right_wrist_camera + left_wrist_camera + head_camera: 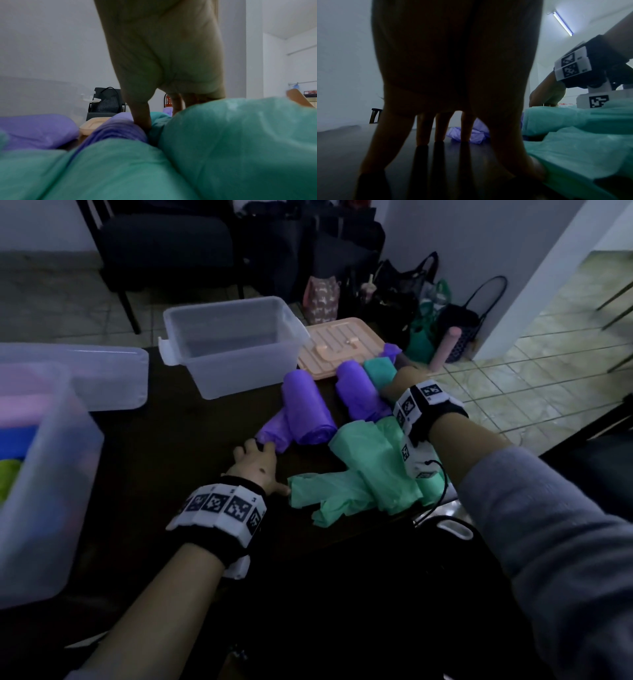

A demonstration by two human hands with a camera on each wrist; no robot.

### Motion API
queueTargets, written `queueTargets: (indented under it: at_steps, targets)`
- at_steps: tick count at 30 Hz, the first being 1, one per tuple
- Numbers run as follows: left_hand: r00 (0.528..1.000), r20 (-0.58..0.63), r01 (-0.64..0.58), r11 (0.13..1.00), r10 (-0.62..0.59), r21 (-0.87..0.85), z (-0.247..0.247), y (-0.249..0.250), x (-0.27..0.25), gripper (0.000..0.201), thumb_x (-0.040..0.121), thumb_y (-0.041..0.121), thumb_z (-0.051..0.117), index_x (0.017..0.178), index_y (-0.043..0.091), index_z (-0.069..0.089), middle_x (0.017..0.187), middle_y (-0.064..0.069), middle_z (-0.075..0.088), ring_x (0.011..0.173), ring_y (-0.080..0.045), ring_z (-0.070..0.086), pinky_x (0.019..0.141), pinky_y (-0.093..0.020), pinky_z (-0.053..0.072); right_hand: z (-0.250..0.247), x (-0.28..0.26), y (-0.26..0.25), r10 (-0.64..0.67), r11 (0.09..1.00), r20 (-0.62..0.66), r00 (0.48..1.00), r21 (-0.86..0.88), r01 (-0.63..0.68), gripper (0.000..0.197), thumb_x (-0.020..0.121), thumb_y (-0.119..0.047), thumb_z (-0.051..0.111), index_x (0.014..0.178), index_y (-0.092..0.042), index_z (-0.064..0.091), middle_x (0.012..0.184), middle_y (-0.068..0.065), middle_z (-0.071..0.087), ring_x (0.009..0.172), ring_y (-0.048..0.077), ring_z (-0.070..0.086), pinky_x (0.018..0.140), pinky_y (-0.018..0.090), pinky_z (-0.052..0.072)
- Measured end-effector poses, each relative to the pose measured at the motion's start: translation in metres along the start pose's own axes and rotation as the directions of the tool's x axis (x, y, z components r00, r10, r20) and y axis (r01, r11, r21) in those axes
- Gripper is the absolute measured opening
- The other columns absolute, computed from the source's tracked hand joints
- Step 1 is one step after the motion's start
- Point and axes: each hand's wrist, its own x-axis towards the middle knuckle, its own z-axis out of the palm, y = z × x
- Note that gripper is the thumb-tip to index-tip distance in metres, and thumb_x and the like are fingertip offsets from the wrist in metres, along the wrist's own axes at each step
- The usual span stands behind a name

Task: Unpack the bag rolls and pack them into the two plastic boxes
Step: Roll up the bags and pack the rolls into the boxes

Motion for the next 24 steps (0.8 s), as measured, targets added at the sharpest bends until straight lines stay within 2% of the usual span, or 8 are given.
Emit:
queueTargets:
  at_steps: [1, 3, 4, 6, 10, 13, 16, 24]
  targets:
    - [1.000, 0.000, 0.001, 1.000, -0.001, -0.002, 0.000, 0.001, 0.000, 0.086, 0.077, 0.035, 0.073, 0.144, 0.019, 0.020, 0.149, -0.013, 0.012, 0.137, -0.035, 0.015, 0.108, -0.056, 0.029, -0.001, -0.004, 0.000, -0.018, 0.999, 0.008, 1.000, -0.034, 0.018, 0.050, 0.099, -0.012, 0.038, 0.147, -0.005, 0.024, 0.145, 0.020, 0.035, 0.132, 0.033, 0.037, 0.104, 0.036, 0.035]
    - [1.000, 0.001, 0.001, 1.000, -0.001, -0.007, 0.000, 0.001, 0.000, 0.086, 0.077, 0.035, 0.073, 0.144, 0.019, 0.020, 0.149, -0.013, 0.012, 0.138, -0.035, 0.014, 0.108, -0.056, 0.029, 0.003, 0.002, 0.005, -0.018, 1.000, 0.020, 1.000, -0.005, 0.018, 0.058, 0.095, -0.019, 0.049, 0.147, -0.008, 0.025, 0.148, 0.017, 0.032, 0.132, 0.032, 0.037, 0.101, 0.038, 0.038]
    - [1.000, 0.002, 0.002, 1.000, -0.002, -0.008, 0.000, 0.001, -0.001, 0.086, 0.077, 0.034, 0.073, 0.144, 0.019, 0.020, 0.149, -0.013, 0.011, 0.138, -0.035, 0.014, 0.108, -0.056, 0.029, 0.005, 0.006, 0.006, -0.037, 0.999, 0.050, 0.998, 0.001, 0.037, 0.064, 0.091, -0.024, 0.055, 0.147, -0.012, 0.027, 0.148, 0.015, 0.032, 0.130, 0.033, 0.039, 0.097, 0.041, 0.043]
    - [1.000, 0.006, 0.007, 1.000, -0.007, -0.007, -0.001, 0.001, 0.000, 0.087, 0.077, 0.034, 0.073, 0.144, 0.019, 0.019, 0.149, -0.013, 0.011, 0.138, -0.035, 0.014, 0.108, -0.056, 0.029, 0.009, 0.010, 0.005, -0.051, 0.996, 0.120, 0.991, -0.067, 0.059, 0.063, 0.087, -0.031, 0.061, 0.143, -0.018, 0.035, 0.142, 0.012, 0.039, 0.122, 0.034, 0.046, 0.085, 0.039, 0.049]
    - [1.000, 0.013, 0.018, 1.000, -0.018, -0.011, -0.003, 0.003, 0.000, 0.087, 0.076, 0.033, 0.074, 0.144, 0.020, 0.020, 0.148, -0.012, 0.013, 0.137, -0.035, 0.015, 0.107, -0.056, 0.030, 0.002, 0.019, -0.001, 0.025, 0.999, 0.090, 0.996, 0.027, -0.028, 0.045, 0.091, -0.031, 0.058, 0.123, -0.001, 0.051, 0.122, 0.019, 0.056, 0.112, 0.032, 0.056, 0.074, 0.031, 0.040]
    - [1.000, 0.013, 0.018, 1.000, -0.018, -0.010, -0.003, 0.003, 0.000, 0.086, 0.076, 0.033, 0.074, 0.142, 0.019, 0.021, 0.147, -0.012, 0.014, 0.136, -0.035, 0.016, 0.106, -0.056, 0.032, 0.003, 0.028, -0.006, 0.051, 0.996, 0.059, 0.997, 0.074, -0.055, 0.047, 0.090, -0.027, 0.058, 0.124, 0.003, 0.048, 0.123, 0.023, 0.055, 0.113, 0.033, 0.054, 0.073, 0.032, 0.038]
    - [1.000, 0.018, 0.022, 1.000, -0.022, -0.010, -0.002, 0.003, -0.002, 0.087, 0.076, 0.033, 0.074, 0.143, 0.019, 0.020, 0.148, -0.012, 0.012, 0.136, -0.034, 0.016, 0.106, -0.056, 0.032, 0.005, 0.029, -0.006, 0.062, 0.993, 0.040, 0.997, 0.101, -0.066, 0.051, 0.087, -0.029, 0.062, 0.124, 0.002, 0.047, 0.122, 0.020, 0.056, 0.111, 0.031, 0.055, 0.071, 0.028, 0.035]
    - [1.000, 0.024, 0.013, 1.000, -0.012, -0.023, -0.002, 0.001, -0.004, 0.090, 0.076, 0.034, 0.073, 0.146, 0.020, 0.017, 0.151, -0.011, 0.010, 0.139, -0.034, 0.013, 0.108, -0.056, 0.030, 0.009, 0.028, -0.005, 0.053, 0.986, 0.094, 0.994, 0.153, -0.067, 0.042, 0.088, -0.031, 0.058, 0.115, 0.001, 0.058, 0.116, 0.021, 0.060, 0.106, 0.033, 0.058, 0.075, 0.029, 0.038]
